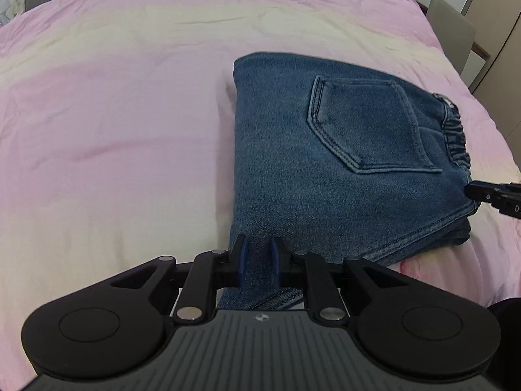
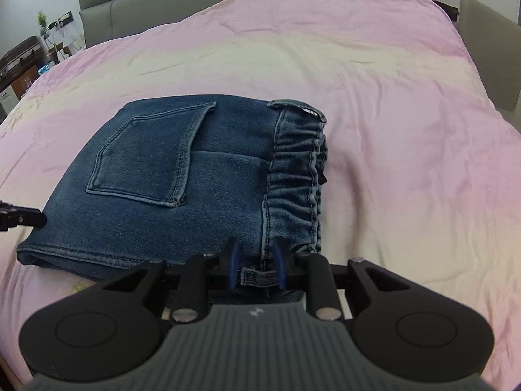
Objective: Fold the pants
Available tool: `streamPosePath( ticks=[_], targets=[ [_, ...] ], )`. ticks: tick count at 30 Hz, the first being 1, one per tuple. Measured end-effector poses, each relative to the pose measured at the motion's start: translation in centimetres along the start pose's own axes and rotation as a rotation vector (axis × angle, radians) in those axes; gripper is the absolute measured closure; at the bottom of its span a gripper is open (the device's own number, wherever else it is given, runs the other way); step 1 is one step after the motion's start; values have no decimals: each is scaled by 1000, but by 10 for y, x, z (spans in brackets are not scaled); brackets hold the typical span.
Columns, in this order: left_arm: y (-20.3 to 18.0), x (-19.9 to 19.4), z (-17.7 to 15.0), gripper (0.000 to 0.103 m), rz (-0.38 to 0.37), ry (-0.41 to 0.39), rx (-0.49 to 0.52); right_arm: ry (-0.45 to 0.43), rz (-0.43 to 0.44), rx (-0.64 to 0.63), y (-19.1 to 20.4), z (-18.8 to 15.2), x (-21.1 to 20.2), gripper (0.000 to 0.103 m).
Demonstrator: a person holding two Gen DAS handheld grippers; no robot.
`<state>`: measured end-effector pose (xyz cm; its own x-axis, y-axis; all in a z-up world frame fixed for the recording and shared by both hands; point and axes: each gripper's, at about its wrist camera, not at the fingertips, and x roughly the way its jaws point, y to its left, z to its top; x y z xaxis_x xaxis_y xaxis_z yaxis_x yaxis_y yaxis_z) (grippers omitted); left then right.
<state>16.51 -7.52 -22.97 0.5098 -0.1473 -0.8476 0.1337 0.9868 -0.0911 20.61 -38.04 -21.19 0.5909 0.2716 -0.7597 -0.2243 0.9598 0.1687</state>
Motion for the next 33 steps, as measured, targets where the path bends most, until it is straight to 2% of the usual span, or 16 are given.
streamPosePath(
  ticks=[3, 8, 14, 15, 17, 18, 20, 21, 22, 24, 26, 28, 30, 33],
  targets=[
    [4, 8, -1, 84, 14, 11, -9, 2, 1, 17, -1, 1, 7, 84],
    [5, 0, -1, 80, 31, 44, -34, -2, -17, -8, 0, 3, 10, 85],
    [15, -28, 3, 76, 34, -84, -95, -3, -19, -29, 2, 7, 6, 84],
    [17, -32, 5, 69, 29, -101, -110, -1, -21, -37, 4, 7, 3, 82],
    [18, -40, 9, 58, 1, -128, -141, 0, -12, -41, 6, 11, -6, 72],
    [18, -43, 9, 51, -13, -142, -148, -3, -3, -31, 6, 11, -13, 62],
    [17, -48, 15, 44, -30, -160, -154, -7, 2, 0, 4, 10, -24, 52],
    [16, -49, 18, 38, -39, -166, -160, -5, -12, 21, 2, 9, -29, 40],
    [17, -50, 20, 32, -50, -171, -167, -2, -21, 48, -2, 7, -32, 35],
    [20, -45, 25, 25, -83, -178, -201, 21, -3, 146, -17, 4, -35, 33],
    [25, -39, 30, 23, -124, -171, -240, 56, 39, 280, -36, -2, -32, 25],
    [30, -29, 35, 21, -159, -156, -285, 85, 73, 398, -53, -5, -26, 23],
    [38, -22, 40, 19, -186, -145, -336, 105, 82, 434, -64, -1, -21, 23],
    [49, -9, 49, 18, -210, -124, -401, 118, 112, 404, -71, 17, -13, 21]
  ],
)
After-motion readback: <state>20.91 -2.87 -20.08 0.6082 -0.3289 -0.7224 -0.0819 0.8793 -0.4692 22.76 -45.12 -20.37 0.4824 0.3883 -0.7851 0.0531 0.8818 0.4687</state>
